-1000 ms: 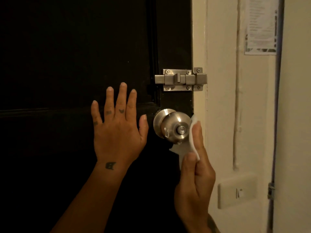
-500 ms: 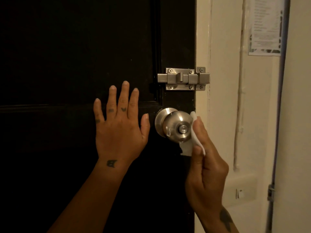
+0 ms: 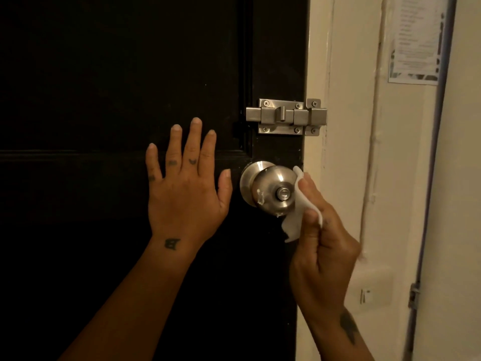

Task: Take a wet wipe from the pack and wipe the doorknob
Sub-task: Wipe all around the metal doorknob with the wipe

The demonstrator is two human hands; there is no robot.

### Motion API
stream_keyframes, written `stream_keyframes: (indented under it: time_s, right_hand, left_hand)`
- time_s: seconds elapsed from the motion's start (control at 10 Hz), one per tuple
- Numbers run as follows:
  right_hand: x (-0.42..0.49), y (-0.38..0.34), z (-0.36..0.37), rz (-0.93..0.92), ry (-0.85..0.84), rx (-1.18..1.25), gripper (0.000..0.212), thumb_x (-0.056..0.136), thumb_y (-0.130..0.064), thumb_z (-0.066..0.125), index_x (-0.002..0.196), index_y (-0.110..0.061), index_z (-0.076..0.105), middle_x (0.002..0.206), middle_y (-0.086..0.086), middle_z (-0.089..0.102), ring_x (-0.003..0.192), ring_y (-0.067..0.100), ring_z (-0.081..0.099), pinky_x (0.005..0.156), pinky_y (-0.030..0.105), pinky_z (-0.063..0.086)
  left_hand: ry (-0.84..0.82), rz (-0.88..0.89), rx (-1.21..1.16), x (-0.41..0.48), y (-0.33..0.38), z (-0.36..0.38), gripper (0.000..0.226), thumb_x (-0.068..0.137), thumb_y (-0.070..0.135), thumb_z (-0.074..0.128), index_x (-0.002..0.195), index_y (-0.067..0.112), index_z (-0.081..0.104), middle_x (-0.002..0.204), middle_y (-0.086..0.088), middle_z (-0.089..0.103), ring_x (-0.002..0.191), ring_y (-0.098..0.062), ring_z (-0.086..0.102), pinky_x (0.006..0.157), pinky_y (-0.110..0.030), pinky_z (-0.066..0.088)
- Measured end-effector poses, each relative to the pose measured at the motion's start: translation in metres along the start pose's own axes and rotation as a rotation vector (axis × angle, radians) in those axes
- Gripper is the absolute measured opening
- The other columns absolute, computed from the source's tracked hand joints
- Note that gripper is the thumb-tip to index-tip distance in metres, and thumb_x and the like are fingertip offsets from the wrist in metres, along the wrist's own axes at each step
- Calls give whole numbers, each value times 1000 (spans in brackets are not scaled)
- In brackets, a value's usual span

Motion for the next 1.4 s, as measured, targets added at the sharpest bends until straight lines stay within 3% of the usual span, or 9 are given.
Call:
stream_keyframes:
  time_s: [0.2,0.3,0.5,0.7,0.9,1.1,1.2,1.3,1.4]
  right_hand:
    - [10,-8,-6,-118,8,4,27,93,-17,39,116,-16,50,115,-4,63,111,5,55,91,21,48]
    - [13,-5,-2,-113,5,64,17,91,-13,41,101,-18,54,103,-20,63,104,-5,56,84,11,46]
    - [24,15,0,153,-97,303,15,86,-15,53,82,-29,59,103,-14,67,107,8,59,86,15,46]
    - [31,16,-9,174,-47,312,16,79,-16,62,87,-29,60,85,-20,68,86,5,63,71,14,50]
    - [36,5,-16,14,14,198,23,74,-11,67,90,-27,62,86,-25,68,87,3,64,74,13,50]
    - [39,15,-11,110,2,184,21,79,-6,63,82,-27,64,78,-24,69,83,2,65,73,14,50]
    - [41,9,-17,34,37,166,19,80,-12,63,85,-30,63,81,-25,69,85,2,64,74,14,50]
    - [39,3,-8,-51,-34,116,12,81,-15,61,89,-24,65,86,-13,68,86,8,63,77,18,49]
    - [40,12,-5,30,-28,85,10,83,-8,62,91,-14,64,89,2,67,88,12,62,78,19,48]
  left_hand:
    - [9,-1,5,0,0,0,58,89,40,32,137,8,39,148,-15,35,135,-35,32,106,-52,11]
    - [5,0,10,0,0,0,58,89,40,32,138,9,38,148,-14,35,136,-35,31,106,-51,11]
    - [16,2,12,0,0,0,58,89,40,33,137,9,39,147,-14,36,135,-35,32,106,-51,11]
    - [13,7,18,1,0,-1,58,89,40,33,137,8,39,147,-15,36,135,-35,33,105,-51,12]
    - [19,6,8,0,0,-1,58,89,40,33,137,8,40,147,-14,37,134,-35,34,105,-51,12]
    - [11,8,12,1,0,-2,58,89,40,33,137,8,40,147,-14,37,134,-36,34,105,-52,12]
    - [10,7,5,1,0,-2,58,89,40,32,137,8,40,147,-14,37,134,-36,34,105,-52,13]
    - [5,6,0,1,0,-2,58,89,40,32,137,8,39,147,-15,36,134,-36,33,105,-53,14]
    - [0,8,-4,0,-1,-3,58,89,40,32,137,8,39,147,-15,36,134,-36,33,106,-53,14]
Point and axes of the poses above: each hand's wrist, its own x-axis towards the middle knuckle, its own z-axis out of the palm, y = z × x, the point moved 5 cm from there along x, towards the middle knuckle
